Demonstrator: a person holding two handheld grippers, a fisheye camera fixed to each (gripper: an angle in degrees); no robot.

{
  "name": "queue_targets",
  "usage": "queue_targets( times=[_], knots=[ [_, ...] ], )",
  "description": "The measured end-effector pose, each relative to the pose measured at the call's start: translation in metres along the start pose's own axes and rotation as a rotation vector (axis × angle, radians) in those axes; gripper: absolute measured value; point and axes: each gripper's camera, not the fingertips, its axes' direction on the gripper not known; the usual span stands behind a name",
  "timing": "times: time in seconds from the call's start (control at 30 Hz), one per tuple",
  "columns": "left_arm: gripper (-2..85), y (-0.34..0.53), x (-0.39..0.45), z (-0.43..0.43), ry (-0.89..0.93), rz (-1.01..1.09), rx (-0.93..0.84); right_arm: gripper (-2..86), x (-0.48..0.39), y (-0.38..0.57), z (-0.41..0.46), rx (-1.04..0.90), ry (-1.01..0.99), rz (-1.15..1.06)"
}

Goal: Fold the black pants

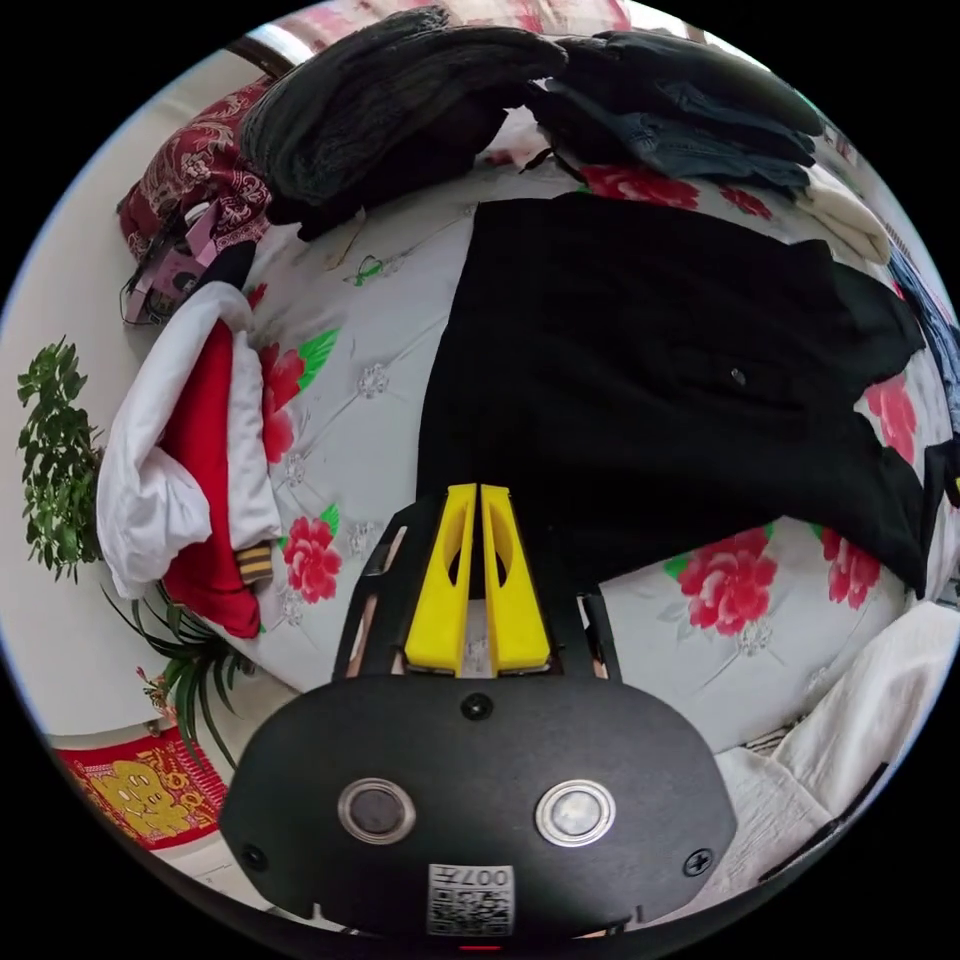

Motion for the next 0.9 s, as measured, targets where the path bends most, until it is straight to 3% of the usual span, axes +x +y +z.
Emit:
queue_targets(
  times=[0.13, 0.27, 0.37, 0.53, 0.63, 0.77, 0.9],
  knots=[
    [-1.0, 0.022, -0.009, -0.006, 0.064, -0.028, -0.053, 2.2, 0.059, 0.049, -0.117, 0.373, -0.359, 0.236],
    [-1.0, 0.036, -0.002, -0.012, 0.097, -0.002, -0.034, 2.2, 0.057, 0.093, -0.213, 0.655, -0.357, 0.292],
    [-1.0, 0.027, 0.01, -0.014, 0.075, 0.01, -0.047, 2.6, 0.037, 0.101, -0.239, 0.742, -0.348, 0.282],
    [-1.0, -0.003, 0.023, -0.011, 0.056, 0.039, -0.058, 4.2, 0.025, 0.069, -0.206, 0.68, -0.171, 0.363],
    [-1.0, -0.018, 0.024, -0.011, 0.058, 0.023, -0.073, 5.7, 0.042, 0.016, -0.131, 0.443, -0.109, 0.388],
    [-1.0, -0.022, 0.027, -0.012, 0.065, 0.03, -0.085, 6.7, 0.048, -0.015, -0.064, 0.264, -0.14, 0.231],
    [-1.0, -0.01, 0.026, -0.015, 0.075, -0.029, -0.059, 6.3, 0.061, -0.01, -0.046, 0.206, -0.127, 0.163]
  ],
)
